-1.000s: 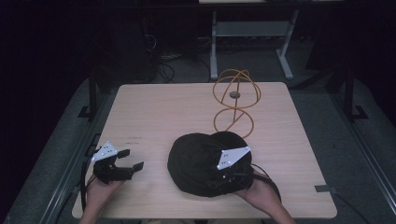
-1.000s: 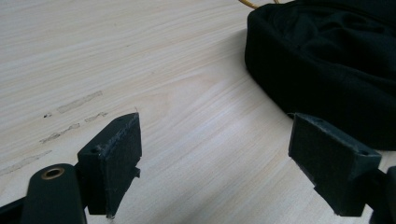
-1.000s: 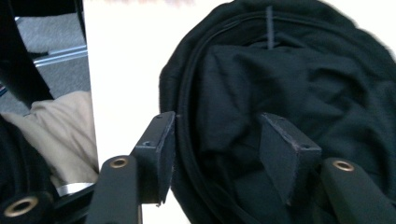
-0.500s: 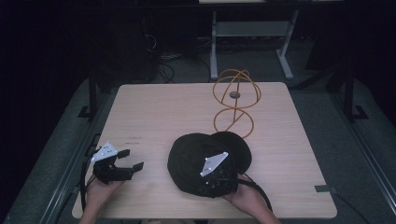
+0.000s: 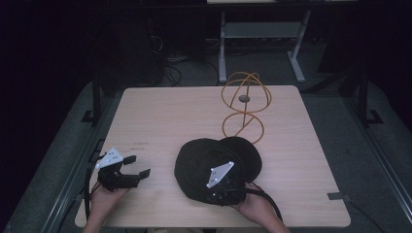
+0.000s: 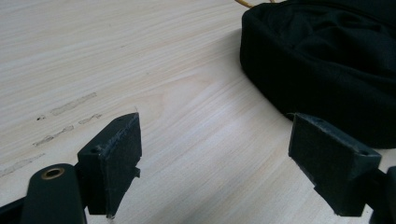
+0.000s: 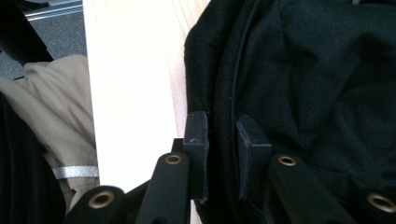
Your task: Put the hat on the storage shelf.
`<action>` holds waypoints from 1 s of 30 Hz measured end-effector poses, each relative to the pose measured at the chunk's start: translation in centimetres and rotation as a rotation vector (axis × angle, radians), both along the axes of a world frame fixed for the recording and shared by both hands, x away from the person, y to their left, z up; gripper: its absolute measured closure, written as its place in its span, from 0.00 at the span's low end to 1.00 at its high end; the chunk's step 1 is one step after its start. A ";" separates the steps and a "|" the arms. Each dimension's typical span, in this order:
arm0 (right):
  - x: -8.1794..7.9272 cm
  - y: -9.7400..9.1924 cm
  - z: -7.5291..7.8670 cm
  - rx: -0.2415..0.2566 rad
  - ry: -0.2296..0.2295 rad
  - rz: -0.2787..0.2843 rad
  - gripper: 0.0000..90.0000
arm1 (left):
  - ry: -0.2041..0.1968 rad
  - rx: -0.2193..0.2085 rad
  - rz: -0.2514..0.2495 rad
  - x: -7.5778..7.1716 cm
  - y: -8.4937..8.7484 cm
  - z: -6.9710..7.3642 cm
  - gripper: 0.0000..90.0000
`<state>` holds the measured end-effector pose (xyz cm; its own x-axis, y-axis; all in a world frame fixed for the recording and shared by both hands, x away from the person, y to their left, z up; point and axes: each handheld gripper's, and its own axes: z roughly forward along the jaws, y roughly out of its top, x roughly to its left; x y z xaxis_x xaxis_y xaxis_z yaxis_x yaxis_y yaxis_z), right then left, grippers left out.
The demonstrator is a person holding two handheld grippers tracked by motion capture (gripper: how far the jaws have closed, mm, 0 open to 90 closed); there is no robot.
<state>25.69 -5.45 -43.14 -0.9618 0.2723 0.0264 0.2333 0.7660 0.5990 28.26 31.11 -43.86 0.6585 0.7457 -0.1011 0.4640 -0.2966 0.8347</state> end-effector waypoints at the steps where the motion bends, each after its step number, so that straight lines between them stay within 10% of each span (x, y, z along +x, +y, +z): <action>1: 0.0 -0.1 0.2 0.007 -0.005 0.006 0.86 | -0.003 -0.005 0.001 0.0 0.0 0.0 0.19; 30: 1.0 -4.5 8.1 0.275 -0.046 -0.006 0.85 | -0.052 -0.063 -0.157 -0.8 -4.9 1.2 0.19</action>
